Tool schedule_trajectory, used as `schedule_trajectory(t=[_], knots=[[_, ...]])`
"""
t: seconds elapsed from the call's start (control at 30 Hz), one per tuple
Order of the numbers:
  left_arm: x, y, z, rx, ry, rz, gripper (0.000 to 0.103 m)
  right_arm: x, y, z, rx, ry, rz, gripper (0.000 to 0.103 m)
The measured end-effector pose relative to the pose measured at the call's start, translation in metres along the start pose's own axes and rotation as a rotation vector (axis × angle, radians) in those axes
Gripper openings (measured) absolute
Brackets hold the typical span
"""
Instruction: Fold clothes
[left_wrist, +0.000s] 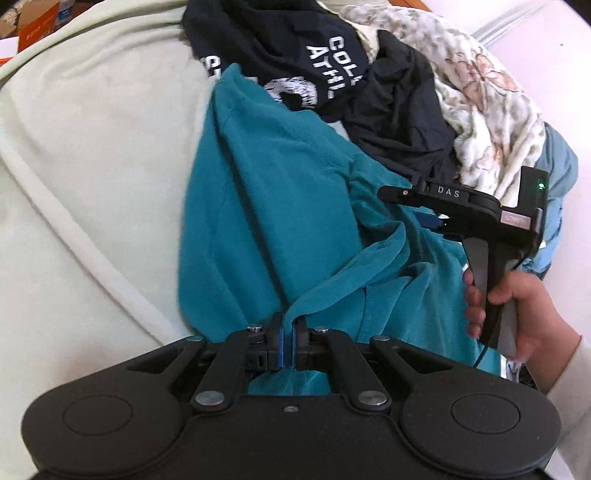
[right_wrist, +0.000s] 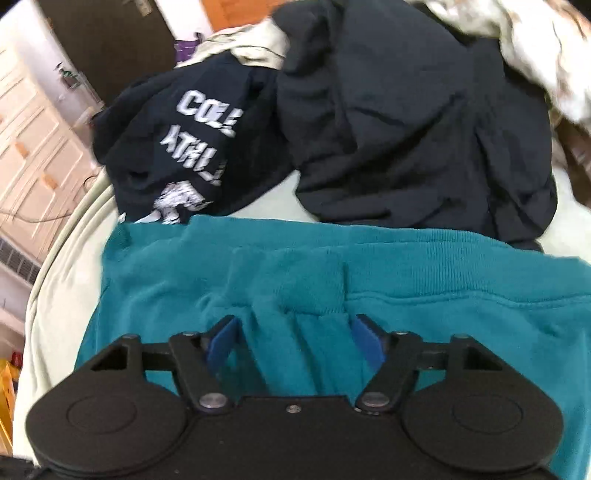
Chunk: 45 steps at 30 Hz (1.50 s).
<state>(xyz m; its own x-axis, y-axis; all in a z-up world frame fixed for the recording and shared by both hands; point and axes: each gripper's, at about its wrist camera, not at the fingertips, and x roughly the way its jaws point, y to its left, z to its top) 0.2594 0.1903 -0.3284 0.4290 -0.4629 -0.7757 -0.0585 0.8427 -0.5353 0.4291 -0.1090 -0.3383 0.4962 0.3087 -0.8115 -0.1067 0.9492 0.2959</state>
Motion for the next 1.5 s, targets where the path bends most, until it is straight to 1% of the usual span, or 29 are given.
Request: schedule_trajectory(t=[0.1,0.13,0.2,0.27,0.3,0.4,0.43,0.5,0.53,0.57,0.63,0.7,0.73,0.77,0.8,0.83,0.9,0.93,1.0,1.03,1.1,1.13,1.2,1.23,1.3,1.33,1.4,1.43,1.5], knots=[[0.001,0.003,-0.001,0.001,0.009,-0.003,0.002,0.003,-0.012,0.000,0.045,-0.001,0.044,0.070],[0.002,0.003,-0.002,0.006,0.013,0.003,0.002,0.005,-0.015,0.001,0.054,0.004,0.061,0.068],[0.004,0.004,-0.003,0.006,0.024,0.005,0.002,0.012,-0.020,0.001,0.056,0.018,0.105,0.022],[0.006,0.003,-0.003,0.010,0.027,0.013,0.002,0.016,-0.026,0.004,0.083,0.020,0.138,0.021],[0.006,0.002,-0.002,0.013,0.026,0.017,0.002,0.013,-0.029,0.006,0.111,0.001,0.153,0.020],[0.006,-0.001,-0.001,0.035,0.016,0.029,0.002,-0.010,-0.037,0.013,0.185,-0.096,0.187,0.019],[0.006,-0.002,0.000,0.046,0.011,0.033,0.002,-0.015,-0.039,0.014,0.198,-0.115,0.192,0.019],[0.008,-0.003,0.002,0.059,0.014,0.045,0.002,-0.021,-0.040,0.015,0.180,-0.139,0.158,0.019],[0.010,-0.003,0.004,0.065,0.017,0.059,0.002,-0.020,-0.041,0.015,0.173,-0.136,0.142,0.020],[0.011,-0.003,0.004,0.067,0.019,0.063,0.003,-0.015,-0.043,0.014,0.171,-0.115,0.120,0.021],[0.016,-0.003,0.005,0.075,0.030,0.079,0.003,0.001,-0.043,0.011,0.135,-0.063,0.033,0.040],[0.015,-0.004,0.005,0.069,0.029,0.090,0.005,0.006,-0.041,0.008,0.088,-0.046,0.002,0.045],[0.013,-0.004,0.005,0.065,0.022,0.088,0.007,0.002,-0.041,0.010,0.092,-0.053,0.000,0.048],[0.011,-0.004,0.004,0.063,0.019,0.088,0.009,-0.003,-0.041,0.011,0.099,-0.062,-0.003,0.060],[0.008,-0.005,0.003,0.057,0.013,0.087,0.009,-0.013,-0.042,0.012,0.097,-0.083,-0.013,0.075],[0.004,-0.005,0.002,0.049,0.007,0.085,0.009,-0.026,-0.043,0.013,0.087,-0.106,-0.031,0.078],[-0.009,-0.008,-0.001,0.036,-0.004,0.068,0.010,-0.048,-0.049,0.012,0.082,-0.129,-0.060,0.079],[-0.015,-0.011,-0.003,0.040,-0.004,0.066,0.010,-0.060,-0.054,0.010,0.101,-0.117,-0.044,0.079],[-0.027,-0.016,-0.009,0.048,0.006,0.061,0.018,-0.078,-0.057,0.003,0.116,-0.087,0.008,0.079],[-0.033,-0.019,-0.012,0.052,0.012,0.058,0.024,-0.090,-0.054,-0.004,0.108,-0.067,0.035,0.079],[-0.046,-0.023,-0.019,0.051,0.021,0.041,0.025,-0.114,-0.044,-0.022,0.097,-0.022,0.090,0.079],[-0.055,-0.024,-0.024,0.045,0.023,0.025,0.027,-0.127,-0.036,-0.037,0.099,0.003,0.119,0.079],[-0.066,-0.024,-0.032,0.027,0.031,0.007,0.037,-0.149,-0.021,-0.066,0.111,0.055,0.176,0.079],[-0.070,-0.023,-0.038,0.018,0.037,0.012,0.043,-0.154,-0.016,-0.080,0.130,0.081,0.202,0.079],[-0.076,-0.019,-0.050,0.005,0.049,0.033,0.047,-0.164,0.001,-0.126,0.168,0.123,0.233,0.080],[-0.077,-0.016,-0.051,0.003,0.051,0.037,0.049,-0.165,0.008,-0.148,0.190,0.144,0.244,0.080],[-0.080,-0.007,-0.067,-0.009,0.060,0.049,0.051,-0.159,0.018,-0.185,0.251,0.192,0.266,0.080],[-0.078,-0.003,-0.074,-0.017,0.078,0.053,0.054,-0.155,0.021,-0.201,0.284,0.213,0.279,0.080],[-0.070,0.004,-0.084,-0.033,0.133,0.055,0.054,-0.143,0.031,-0.230,0.351,0.257,0.291,0.079]])
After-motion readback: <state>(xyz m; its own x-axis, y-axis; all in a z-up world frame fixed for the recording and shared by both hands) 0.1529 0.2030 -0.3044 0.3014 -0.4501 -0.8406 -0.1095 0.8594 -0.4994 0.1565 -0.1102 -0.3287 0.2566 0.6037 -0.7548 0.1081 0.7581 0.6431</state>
